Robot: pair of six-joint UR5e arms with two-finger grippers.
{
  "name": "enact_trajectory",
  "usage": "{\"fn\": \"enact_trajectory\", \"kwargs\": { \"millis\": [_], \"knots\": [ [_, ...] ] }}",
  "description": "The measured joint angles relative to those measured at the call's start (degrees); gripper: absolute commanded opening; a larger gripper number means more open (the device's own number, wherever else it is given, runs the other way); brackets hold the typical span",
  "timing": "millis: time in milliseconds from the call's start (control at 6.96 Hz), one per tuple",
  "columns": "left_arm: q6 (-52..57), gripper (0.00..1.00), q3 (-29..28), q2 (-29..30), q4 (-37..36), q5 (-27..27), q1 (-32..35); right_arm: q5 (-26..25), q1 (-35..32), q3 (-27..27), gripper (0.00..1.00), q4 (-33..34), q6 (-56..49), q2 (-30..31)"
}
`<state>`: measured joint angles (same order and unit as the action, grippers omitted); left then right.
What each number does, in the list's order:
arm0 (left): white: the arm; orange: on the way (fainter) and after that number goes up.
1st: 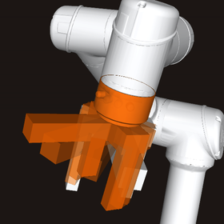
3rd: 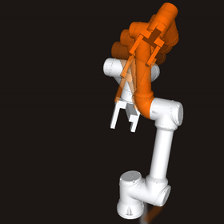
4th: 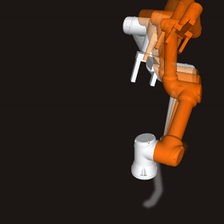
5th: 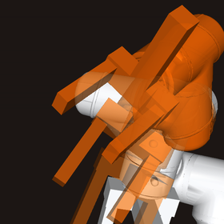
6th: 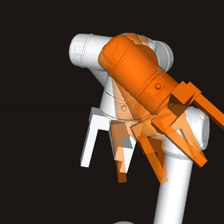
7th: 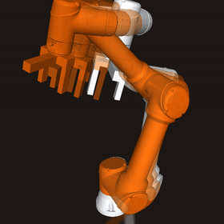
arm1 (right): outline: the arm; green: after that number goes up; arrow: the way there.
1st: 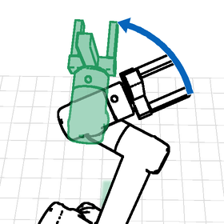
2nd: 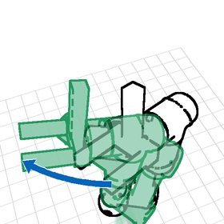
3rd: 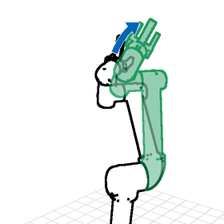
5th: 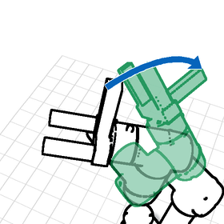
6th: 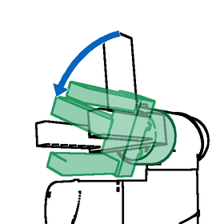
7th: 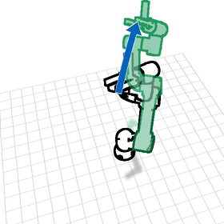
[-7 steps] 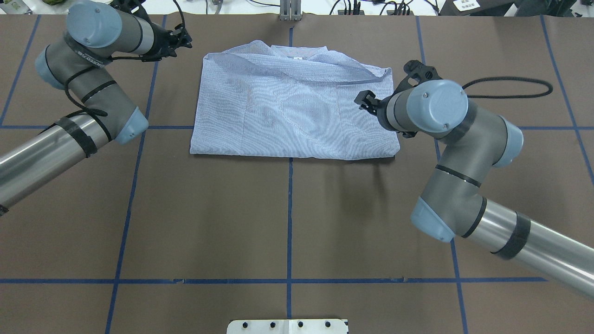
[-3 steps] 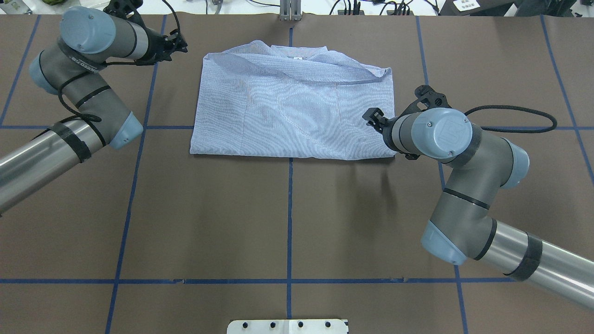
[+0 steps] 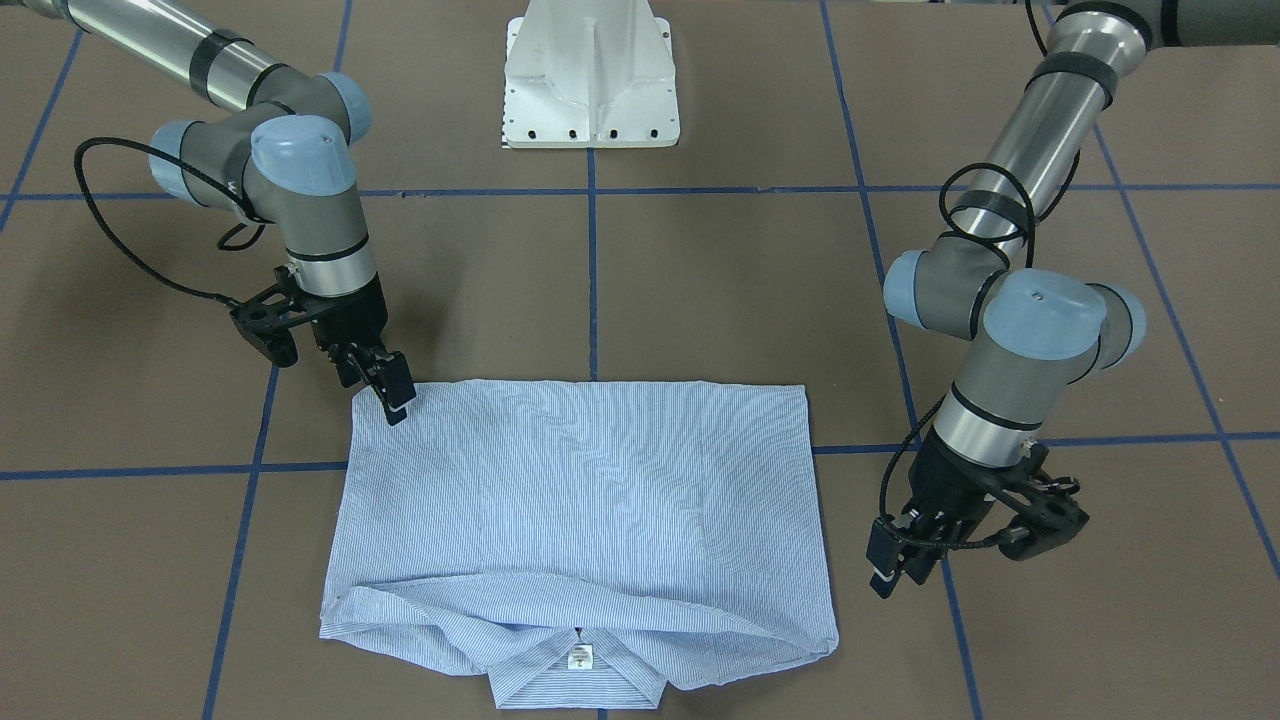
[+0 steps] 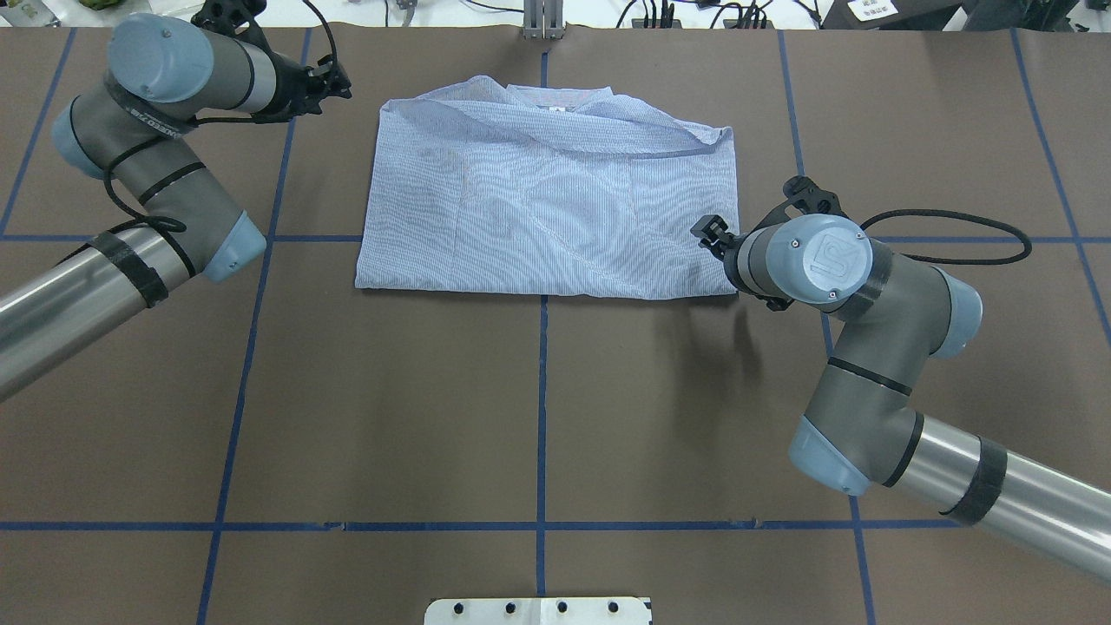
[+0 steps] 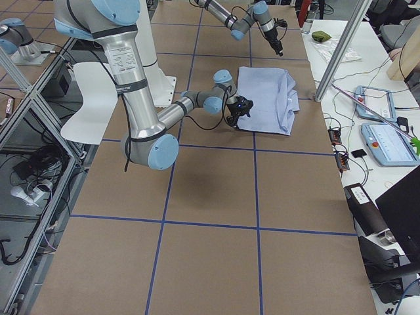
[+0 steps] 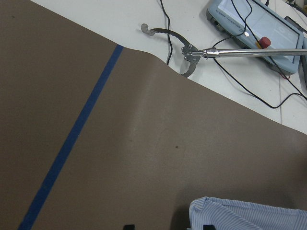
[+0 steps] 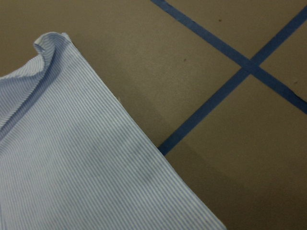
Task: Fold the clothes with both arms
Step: 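Release the hem and move the right gripper to the folded bundle's near corner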
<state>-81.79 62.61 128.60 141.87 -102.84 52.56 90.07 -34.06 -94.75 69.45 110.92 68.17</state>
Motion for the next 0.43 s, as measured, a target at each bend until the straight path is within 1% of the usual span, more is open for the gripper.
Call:
{"fn": "enact_trajectory", "kwargs": {
  "millis": [144, 287, 431],
  "knots": [
    [-0.02, 0.57, 0.09, 0.02, -0.03, 0.01, 0.0, -0.09, 0.35, 0.36, 0.68, 0.09, 0.47, 0.19],
    [-0.03, 0.57, 0.12, 0.02, -0.07, 0.01, 0.0, -0.13, 0.5, 0.26, 0.11, 0.26, 0.9, 0.6],
    [-0.05, 0.57, 0.14, 0.05, -0.09, 0.01, 0.0, -0.15, 0.53, -0.04, 0.0, 0.33, 2.3, 1.0]
  ]
}}
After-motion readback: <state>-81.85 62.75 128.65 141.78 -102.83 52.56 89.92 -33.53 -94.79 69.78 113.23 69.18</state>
